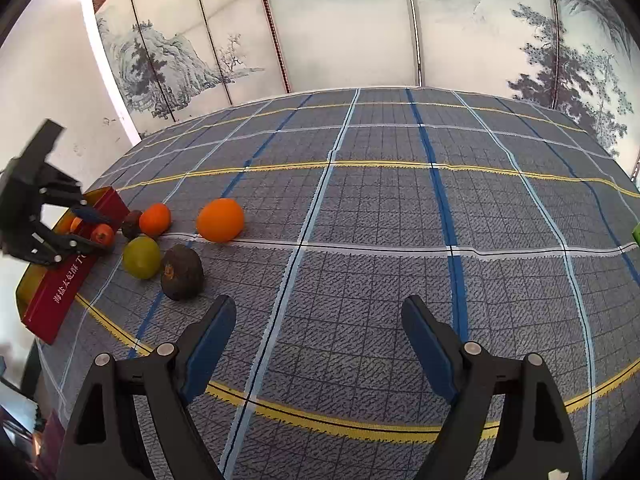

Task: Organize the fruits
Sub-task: 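Move the left gripper to the red tomato and grasp it, then lift the tomato with the left gripper while the right gripper grasps a brown fruit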

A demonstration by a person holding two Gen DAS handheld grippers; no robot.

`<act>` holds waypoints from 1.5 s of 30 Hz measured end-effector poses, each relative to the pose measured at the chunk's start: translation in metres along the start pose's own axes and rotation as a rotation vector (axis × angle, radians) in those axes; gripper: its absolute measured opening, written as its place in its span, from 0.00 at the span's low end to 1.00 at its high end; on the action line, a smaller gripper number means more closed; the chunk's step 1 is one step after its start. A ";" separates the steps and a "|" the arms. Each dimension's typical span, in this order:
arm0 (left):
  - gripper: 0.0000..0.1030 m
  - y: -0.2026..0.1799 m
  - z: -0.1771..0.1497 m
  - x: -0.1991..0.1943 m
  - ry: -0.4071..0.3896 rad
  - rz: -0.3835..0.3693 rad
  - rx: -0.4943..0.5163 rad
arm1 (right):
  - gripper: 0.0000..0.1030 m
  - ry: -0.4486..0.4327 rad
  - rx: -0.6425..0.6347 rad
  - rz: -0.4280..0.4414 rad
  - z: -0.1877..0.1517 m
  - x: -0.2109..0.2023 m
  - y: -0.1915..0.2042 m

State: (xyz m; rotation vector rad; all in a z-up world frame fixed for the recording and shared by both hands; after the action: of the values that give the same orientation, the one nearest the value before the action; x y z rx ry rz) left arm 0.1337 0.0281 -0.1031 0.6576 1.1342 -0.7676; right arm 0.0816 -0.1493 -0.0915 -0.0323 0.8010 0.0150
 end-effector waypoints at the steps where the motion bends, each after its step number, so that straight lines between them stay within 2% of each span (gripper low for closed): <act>1: 0.33 -0.007 0.002 -0.009 -0.040 0.008 -0.038 | 0.80 -0.004 -0.003 0.000 0.000 -0.001 0.001; 7: 0.33 -0.049 0.014 -0.059 -0.275 -0.081 -0.313 | 0.80 -0.009 -0.028 0.069 -0.002 -0.009 0.014; 9: 0.33 -0.057 0.011 -0.065 -0.315 -0.123 -0.394 | 0.80 -0.009 -0.015 0.124 0.001 -0.013 0.020; 12: 0.33 -0.069 0.010 -0.073 -0.357 -0.129 -0.466 | 0.80 -0.013 -0.031 0.201 0.007 -0.017 0.038; 15: 0.33 -0.074 0.000 -0.083 -0.399 -0.126 -0.541 | 0.80 0.000 -0.128 0.213 0.008 -0.013 0.065; 19: 0.33 -0.076 -0.016 -0.094 -0.410 -0.088 -0.575 | 0.80 0.008 -0.220 0.204 0.010 -0.002 0.093; 21: 0.33 -0.076 -0.024 -0.100 -0.410 -0.061 -0.584 | 0.75 0.025 -0.235 0.174 0.012 0.011 0.098; 23: 0.33 -0.074 -0.031 -0.105 -0.420 -0.048 -0.599 | 0.62 0.054 -0.228 0.190 0.014 0.019 0.104; 24: 0.33 -0.072 -0.034 -0.107 -0.425 -0.043 -0.606 | 0.59 0.071 -0.228 0.198 0.014 0.023 0.106; 25: 0.33 -0.070 -0.039 -0.110 -0.433 -0.024 -0.618 | 0.50 0.084 -0.236 0.191 0.013 0.027 0.108; 26: 0.33 -0.068 -0.044 -0.113 -0.439 -0.006 -0.630 | 0.31 0.076 -0.243 0.189 0.014 0.026 0.108; 28: 0.33 -0.062 -0.055 -0.115 -0.448 0.017 -0.658 | 0.30 0.079 -0.237 0.205 0.013 0.026 0.111; 32: 0.33 -0.048 -0.082 -0.116 -0.454 0.058 -0.722 | 0.30 0.034 -0.208 0.154 0.015 0.018 0.101; 34: 0.33 -0.040 -0.094 -0.117 -0.457 0.064 -0.749 | 0.30 0.017 -0.142 0.120 0.018 0.013 0.083; 39: 0.33 -0.022 -0.124 -0.120 -0.479 0.114 -0.806 | 0.30 0.037 0.023 0.070 0.022 0.018 0.038; 45: 0.33 -0.009 -0.156 -0.113 -0.484 0.116 -0.881 | 0.30 0.055 0.025 0.043 0.021 0.023 0.034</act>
State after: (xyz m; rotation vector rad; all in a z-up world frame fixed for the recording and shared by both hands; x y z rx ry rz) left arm 0.0168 0.1681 -0.0420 -0.2019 0.8527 -0.2403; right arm 0.1116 -0.1146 -0.0941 0.0078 0.8569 0.0446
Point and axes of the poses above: each gripper's, at about its wrist camera, not at the fingertips, and x roughly the way its jaws point, y to its left, z to its top, the point moved 10 cm from there along x, roughly the way its jaws point, and after that the axes turned 13 degrees about -z, right-handed, at the moved point
